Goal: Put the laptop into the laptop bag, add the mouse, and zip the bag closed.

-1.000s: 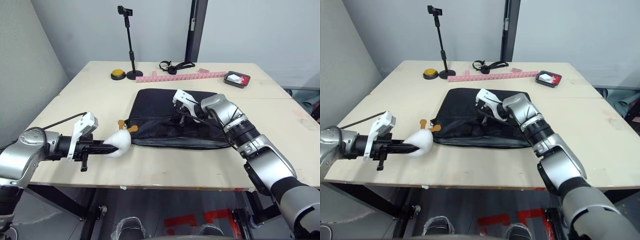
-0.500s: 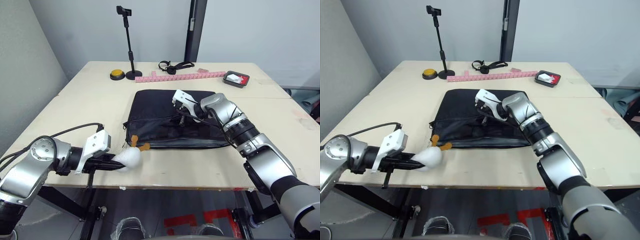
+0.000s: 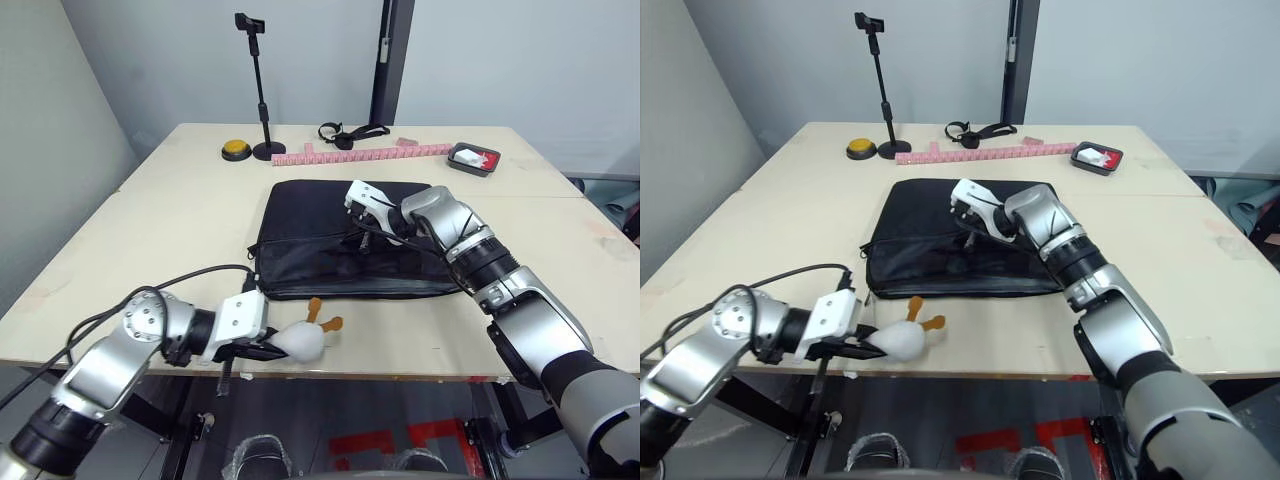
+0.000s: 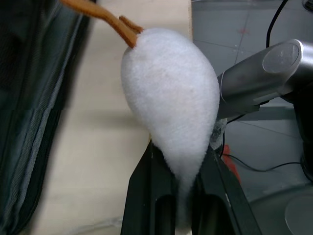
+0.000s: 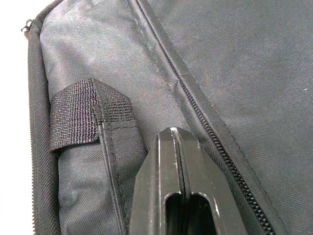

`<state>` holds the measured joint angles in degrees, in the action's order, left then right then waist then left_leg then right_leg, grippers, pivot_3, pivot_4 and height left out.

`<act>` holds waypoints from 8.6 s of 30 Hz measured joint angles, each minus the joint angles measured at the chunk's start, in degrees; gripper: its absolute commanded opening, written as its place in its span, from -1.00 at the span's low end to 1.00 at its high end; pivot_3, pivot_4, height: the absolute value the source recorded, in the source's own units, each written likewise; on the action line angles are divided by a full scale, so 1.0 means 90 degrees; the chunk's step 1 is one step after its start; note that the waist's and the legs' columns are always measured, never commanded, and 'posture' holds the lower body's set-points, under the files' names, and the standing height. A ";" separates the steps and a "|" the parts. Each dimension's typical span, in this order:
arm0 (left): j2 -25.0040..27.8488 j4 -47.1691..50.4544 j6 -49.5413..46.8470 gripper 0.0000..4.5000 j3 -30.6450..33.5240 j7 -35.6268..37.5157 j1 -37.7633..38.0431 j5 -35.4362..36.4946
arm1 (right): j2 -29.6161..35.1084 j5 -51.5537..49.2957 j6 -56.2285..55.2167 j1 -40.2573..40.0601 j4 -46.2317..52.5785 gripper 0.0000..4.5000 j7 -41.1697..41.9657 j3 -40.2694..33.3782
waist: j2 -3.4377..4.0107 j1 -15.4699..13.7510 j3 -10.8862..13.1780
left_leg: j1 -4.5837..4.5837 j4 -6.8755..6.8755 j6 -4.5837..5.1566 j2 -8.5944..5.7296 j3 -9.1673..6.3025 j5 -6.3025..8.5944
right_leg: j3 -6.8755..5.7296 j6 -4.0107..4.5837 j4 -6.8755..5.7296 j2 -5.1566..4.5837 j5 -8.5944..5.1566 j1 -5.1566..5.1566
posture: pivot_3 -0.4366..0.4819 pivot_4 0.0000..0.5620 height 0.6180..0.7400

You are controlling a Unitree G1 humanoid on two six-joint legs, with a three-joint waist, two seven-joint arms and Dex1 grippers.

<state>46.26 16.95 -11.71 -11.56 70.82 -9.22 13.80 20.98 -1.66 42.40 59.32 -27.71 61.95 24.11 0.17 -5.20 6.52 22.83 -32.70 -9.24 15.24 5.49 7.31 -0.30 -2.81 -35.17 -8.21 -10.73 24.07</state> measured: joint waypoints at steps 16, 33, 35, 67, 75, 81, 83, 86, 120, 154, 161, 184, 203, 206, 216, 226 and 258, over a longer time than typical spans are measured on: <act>-0.0886 -0.0823 -0.0222 -0.99 -0.0828 0.0649 -0.1035 0.0175 | 0.0005 0.0001 0.0085 0.0008 -0.0032 -1.00 0.0018 0.0005 | 0.0008 0.0007 -0.0014 | -0.0005 0.0000 0.0000 -0.0001 0.0006 0.0000 | 0.0007 0.0001 -0.0001 0.0000 0.0000 -0.0003 | -0.05 -0.47 1.00; -0.2511 -0.2475 0.1425 -0.99 -0.1167 0.0145 -0.1996 -0.0631 | -0.0029 0.0005 0.0141 0.0075 -0.0114 -1.00 0.0066 0.0021 | 0.0011 -0.0004 -0.0018 | -0.0002 -0.0001 0.0001 -0.0001 0.0009 -0.0001 | 0.0009 0.0001 0.0003 0.0000 0.0001 -0.0002 | -0.05 -0.47 1.00; -0.2598 -0.2609 0.1555 -0.99 -0.1235 0.0208 -0.2049 -0.0630 | -0.0059 0.0043 0.0142 0.0088 -0.0133 -1.00 0.0066 0.0026 | 0.0011 -0.0006 -0.0018 | -0.0002 -0.0001 0.0001 -0.0001 0.0009 -0.0001 | 0.0009 0.0001 0.0003 0.0000 0.0001 -0.0002 | -0.05 -0.47 1.00; -0.1650 -0.1644 -0.0682 0.97 -0.0807 -0.0401 -0.1646 -0.0682 | -0.0171 0.0113 0.0040 0.0152 -0.0236 -1.00 0.0066 0.0047 | 0.0017 -0.0001 -0.0014 | 0.0000 0.0023 0.0000 0.0000 0.0011 -0.0001 | 0.0007 -0.0001 0.0012 0.0000 0.0000 0.0012 | -0.05 -0.47 1.00; -0.1567 -0.1417 -0.1489 0.97 -0.0454 -0.0713 -0.1666 -0.0240 | -0.0172 0.0113 -0.0009 0.0153 -0.0249 -1.00 0.0069 0.0042 | 0.0018 0.0000 -0.0013 | 0.0004 0.0025 0.0000 -0.0001 0.0012 -0.0001 | 0.0007 -0.0001 0.0013 0.0001 0.0000 0.0016 | -0.05 -0.47 1.00; -0.1278 -0.1017 -0.1274 0.97 -0.0223 -0.0428 -0.1583 0.0143 | -0.0177 0.0109 -0.0016 0.0160 -0.0253 -1.00 0.0086 0.0020 | 0.0018 0.0008 -0.0011 | 0.0008 0.0032 -0.0001 -0.0001 0.0013 -0.0001 | 0.0007 -0.0001 0.0013 0.0002 0.0000 0.0026 | -0.05 -0.47 1.00; -0.1030 -0.1004 -0.1133 0.97 -0.0003 -0.0273 -0.1580 0.0232 | -0.0176 0.0108 -0.0011 0.0160 -0.0229 -1.00 0.0089 0.0011 | 0.0018 0.0005 -0.0010 | 0.0008 0.0036 -0.0001 -0.0001 0.0013 -0.0001 | 0.0007 -0.0001 0.0013 0.0002 0.0000 0.0029 | -0.05 -0.47 1.00; -0.0613 -0.1032 -0.1055 0.97 0.0479 0.0082 -0.1572 0.0619 | -0.0145 0.0103 0.0069 0.0160 -0.0129 -1.00 0.0114 -0.0002 | 0.0020 -0.0001 -0.0005 | 0.0011 0.0036 -0.0001 -0.0001 0.0015 -0.0001 | 0.0008 -0.0001 0.0013 0.0002 0.0000 0.0033 | -0.05 -0.47 1.00; 0.1556 -0.1151 -0.2401 1.00 0.3533 0.0804 -0.0394 0.2629 | 0.4225 -0.2956 0.0909 -0.4314 0.4356 0.10 0.1098 -0.5216 | 0.0008 -0.0001 0.0048 | 0.0001 0.0062 0.0007 0.0022 0.0129 -0.0003 | 0.0083 -0.0010 0.0023 0.0016 -0.0003 0.0090 | -0.05 -0.47 1.00; -0.3366 -0.9207 0.2305 -1.00 -0.0164 0.1509 -0.5772 -0.0674 | 0.4379 -0.6573 0.2727 -0.5790 0.7527 -0.99 -0.1076 -0.7034 | 0.0002 -0.0359 0.0046 | 0.0011 0.0022 0.0087 0.0017 0.0177 -0.0040 | 0.0149 -0.0060 0.0020 0.0012 0.0025 0.0095 | -0.05 -0.47 1.00; -0.3401 -0.9582 0.2648 -1.00 -0.0033 0.1380 -0.5898 -0.1065 | 0.4253 -0.7297 0.2544 -0.5454 0.7628 -0.99 -0.1817 -0.6227 | 0.0001 -0.0372 0.0046 | 0.0009 0.0017 0.0040 0.0016 0.0177 -0.0010 | 0.0156 -0.0088 0.0027 0.0011 0.0036 0.0090 | -0.05 -0.47 1.00; -0.3308 -0.9596 0.2756 -1.00 0.0201 0.1589 -0.5878 -0.1397 | 0.2988 -0.6205 0.2564 -0.3880 0.6589 0.99 -0.2410 -0.2092 | 0.0001 -0.0282 0.0046 | 0.0011 0.0025 0.0024 0.0015 0.0177 -0.0005 | 0.0158 -0.0128 0.0032 0.0010 0.0041 0.0093 | -0.05 -0.47 1.00; -0.3245 -0.9532 0.2908 -1.00 0.0224 0.1626 -0.5836 -0.1557 | 0.1796 -0.4494 0.3263 -0.2759 0.5120 0.61 -0.2526 -0.0231 | 0.0001 -0.0224 0.0045 | 0.0008 0.0034 0.0015 0.0014 0.0177 -0.0005 | 0.0157 -0.0130 0.0035 0.0011 0.0043 0.0091 | -0.05 -0.47 1.00; -0.3236 -0.9527 0.2982 -1.00 0.0213 0.1618 -0.5820 -0.1579 | 0.1799 -0.4375 0.3165 -0.2762 0.5120 0.15 -0.2370 -0.0228 | 0.0001 -0.0222 0.0045 | 0.0007 0.0034 0.0015 0.0014 0.0177 -0.0005 | 0.0157 -0.0130 0.0034 0.0011 0.0043 0.0091 | -0.05 -0.47 1.00; -0.3198 -0.9418 0.3256 -1.00 0.0156 0.1558 -0.5766 -0.1730 | 0.1880 -0.4263 0.3039 -0.2989 0.5348 -0.97 -0.2030 -0.0262 | 0.0001 -0.0207 0.0045 | 0.0004 0.0034 0.0015 0.0015 0.0177 -0.0005 | 0.0157 -0.0131 0.0034 0.0011 0.0043 0.0090 | -0.05 -0.47 1.00; -0.3186 -0.9330 0.3474 -1.00 0.0152 0.1502 -0.5687 -0.1794 | 0.2862 -0.4596 0.3174 -0.3531 0.6188 -0.97 -0.1777 -0.1171 | 0.0000 -0.0219 0.0044 | -0.0002 0.0036 0.0016 0.0014 0.0179 -0.0004 | 0.0162 -0.0133 0.0035 0.0011 0.0044 0.0087 | -0.05 -0.47 1.00; -0.3149 -0.9291 0.3637 -1.00 0.0025 0.1574 -0.5683 -0.1830 | 0.5971 -0.2790 0.0555 -0.6037 0.3824 -0.97 -0.0411 -0.3376 | -0.0006 -0.0247 0.0041 | -0.0002 0.0043 0.0025 0.0014 0.0197 -0.0002 | 0.0174 -0.0139 0.0056 0.0011 0.0040 0.0090 | -0.05 -0.47 1.00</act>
<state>17.91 -66.67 21.02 -11.34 84.99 -60.37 -2.67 74.72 -26.77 47.39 4.98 6.70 58.24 -6.27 0.12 -7.43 6.89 22.82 -32.31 -9.02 15.36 7.27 7.29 1.26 -4.06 -34.67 -8.11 -10.37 24.88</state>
